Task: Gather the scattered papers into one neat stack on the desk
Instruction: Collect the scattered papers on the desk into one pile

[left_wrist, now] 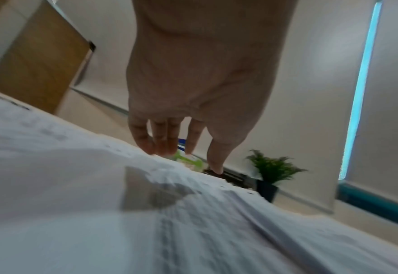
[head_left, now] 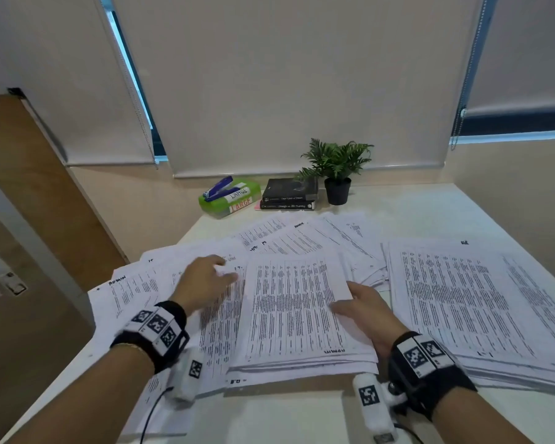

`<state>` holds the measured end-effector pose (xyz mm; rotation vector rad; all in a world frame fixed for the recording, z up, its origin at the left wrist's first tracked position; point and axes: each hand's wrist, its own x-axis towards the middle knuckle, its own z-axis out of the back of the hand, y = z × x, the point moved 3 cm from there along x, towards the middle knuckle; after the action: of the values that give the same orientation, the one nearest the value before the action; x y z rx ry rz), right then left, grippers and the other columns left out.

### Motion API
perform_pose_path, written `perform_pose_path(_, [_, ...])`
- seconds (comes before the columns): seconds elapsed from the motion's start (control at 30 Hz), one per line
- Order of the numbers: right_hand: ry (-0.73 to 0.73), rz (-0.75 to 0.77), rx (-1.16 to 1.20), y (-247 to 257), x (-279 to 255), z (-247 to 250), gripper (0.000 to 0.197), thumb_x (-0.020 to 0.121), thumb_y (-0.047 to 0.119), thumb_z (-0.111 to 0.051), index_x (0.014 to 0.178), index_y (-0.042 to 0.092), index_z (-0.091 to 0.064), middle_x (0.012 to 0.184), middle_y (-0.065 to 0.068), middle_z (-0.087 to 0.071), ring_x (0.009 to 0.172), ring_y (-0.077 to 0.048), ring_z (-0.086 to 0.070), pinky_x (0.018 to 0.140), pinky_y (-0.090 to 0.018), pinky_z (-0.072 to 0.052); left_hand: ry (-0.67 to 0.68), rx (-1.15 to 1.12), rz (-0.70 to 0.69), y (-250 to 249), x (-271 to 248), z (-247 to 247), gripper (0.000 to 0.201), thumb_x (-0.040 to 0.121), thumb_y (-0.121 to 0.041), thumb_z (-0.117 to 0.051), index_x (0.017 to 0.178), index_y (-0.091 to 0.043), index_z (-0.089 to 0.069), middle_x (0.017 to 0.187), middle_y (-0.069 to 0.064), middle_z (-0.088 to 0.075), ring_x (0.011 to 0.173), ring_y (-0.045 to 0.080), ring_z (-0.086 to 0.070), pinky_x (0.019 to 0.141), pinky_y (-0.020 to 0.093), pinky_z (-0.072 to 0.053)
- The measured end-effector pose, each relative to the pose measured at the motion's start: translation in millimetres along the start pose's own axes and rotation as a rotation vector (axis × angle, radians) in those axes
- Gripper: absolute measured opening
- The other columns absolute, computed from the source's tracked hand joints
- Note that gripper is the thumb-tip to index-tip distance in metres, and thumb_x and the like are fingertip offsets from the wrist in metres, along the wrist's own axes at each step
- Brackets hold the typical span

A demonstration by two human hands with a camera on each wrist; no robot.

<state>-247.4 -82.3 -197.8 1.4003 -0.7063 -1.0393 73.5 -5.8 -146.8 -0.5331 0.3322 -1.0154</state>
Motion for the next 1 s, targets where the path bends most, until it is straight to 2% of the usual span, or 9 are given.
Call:
perform_pose_path(0.1, [-0.008, 0.012, 0.043, -1, 3, -1, 0.039, 0.088, -0.004, -0.063, 0.123, 0.015, -0.066, 0.121, -0.004, -0.075, 0.111, -0.027, -0.07, 0.099, -0.041, -0.054, -0.017, 0.205, 0.149, 39, 17, 21, 0.132, 0.062, -0.093, -0.07, 0.161, -0.012, -0.038, 0.163, 0.018, -0.041, 0.146, 0.041, -0.044, 0.117, 0.054, -0.041])
perform_pose_path(0.2, [-0.012, 0.02, 0.042, -2, 5, -2, 0.079, 0.085, -0.004, -0.063, 0.151, 0.034, -0.042, 0.147, 0.019, -0.043, 0.135, -0.017, -0.05, 0.116, -0.051, -0.042, 0.132, 0.23, 0.188, 58, 21, 24, 0.179, 0.024, -0.11, -0.058, 0.165, -0.005, -0.025, 0.17, 0.017, -0.034, 0.152, 0.038, -0.039, 0.122, 0.048, -0.037])
perform_pose_path(0.33, [-0.019, 0.047, -0.01, 1, 5, -3, 0.08, 0.084, 0.0, -0.064, 0.145, 0.049, -0.047, 0.158, 0.007, -0.035, 0.146, -0.022, -0.041, 0.119, -0.053, -0.038, 0.079, 0.036, 0.226, 60, 14, 21, 0.128, 0.063, -0.056, -0.096, 0.16, -0.001, -0.034, 0.167, 0.016, -0.038, 0.15, 0.036, -0.041, 0.119, 0.042, -0.036])
perform_pose_path(0.5, [-0.031, 0.011, -0.036, 8, -2, -5, 0.051, 0.092, -0.001, -0.058, 0.135, 0.026, -0.065, 0.148, 0.004, -0.055, 0.133, -0.017, -0.051, 0.107, -0.032, -0.037, 0.02, -0.381, 0.27, 100, 35, 6, 0.121, 0.041, -0.042, -0.111, 0.141, -0.005, -0.054, 0.14, 0.02, -0.066, 0.125, 0.04, -0.067, 0.101, 0.054, -0.057])
perform_pose_path(0.6, [-0.043, -0.005, -0.045, 7, -2, -5, 0.044, 0.094, -0.001, -0.057, 0.131, 0.019, -0.068, 0.145, 0.002, -0.058, 0.137, -0.019, -0.05, 0.108, -0.03, -0.036, 0.071, -0.315, 0.254, 94, 18, -4, 0.107, 0.047, -0.052, -0.107, 0.13, -0.003, -0.062, 0.12, 0.017, -0.074, 0.109, 0.035, -0.073, 0.093, 0.05, -0.061])
perform_pose_path(0.7, [-0.048, -0.017, -0.069, 7, -4, -6, 0.044, 0.094, -0.002, -0.056, 0.132, 0.017, -0.068, 0.144, 0.0, -0.059, 0.135, -0.02, -0.052, 0.111, -0.033, -0.037, -0.049, -0.281, 0.168, 63, -10, 14, 0.067, 0.068, -0.025, -0.098, 0.122, -0.006, -0.064, 0.103, 0.013, -0.075, 0.09, 0.033, -0.074, 0.078, 0.047, -0.064])
perform_pose_path(0.8, [-0.029, -0.022, -0.068, 10, -6, -6, 0.048, 0.093, -0.005, -0.053, 0.133, 0.017, -0.068, 0.142, 0.002, -0.058, 0.125, -0.016, -0.053, 0.103, -0.029, -0.038, -0.344, -0.443, 0.086, 40, -17, 50, 0.058, 0.088, -0.002, -0.08, 0.136, -0.014, -0.05, 0.124, 0.012, -0.069, 0.108, 0.037, -0.071, 0.09, 0.058, -0.062])
perform_pose_path(0.87, [-0.019, -0.032, -0.062, 9, -7, -6, 0.051, 0.091, -0.007, -0.052, 0.132, 0.018, -0.068, 0.141, 0.002, -0.056, 0.128, -0.015, -0.049, 0.104, -0.029, -0.037, -0.521, -0.581, -0.006, 16, -26, 74, 0.054, 0.097, 0.001, -0.071, 0.141, -0.014, -0.044, 0.134, 0.004, -0.062, 0.12, 0.031, -0.064, 0.102, 0.048, -0.055])
perform_pose_path(1.0, [-0.021, -0.028, -0.069, 7, -7, -7, 0.052, 0.09, -0.006, -0.052, 0.133, 0.019, -0.068, 0.141, 0.002, -0.055, 0.136, -0.022, -0.049, 0.118, -0.041, -0.039, -0.723, -0.798, -0.17, -30, -45, 109, 0.045, 0.102, -0.003, -0.067, 0.135, -0.023, -0.044, 0.134, -0.011, -0.061, 0.119, 0.012, -0.063, 0.104, 0.034, -0.051])
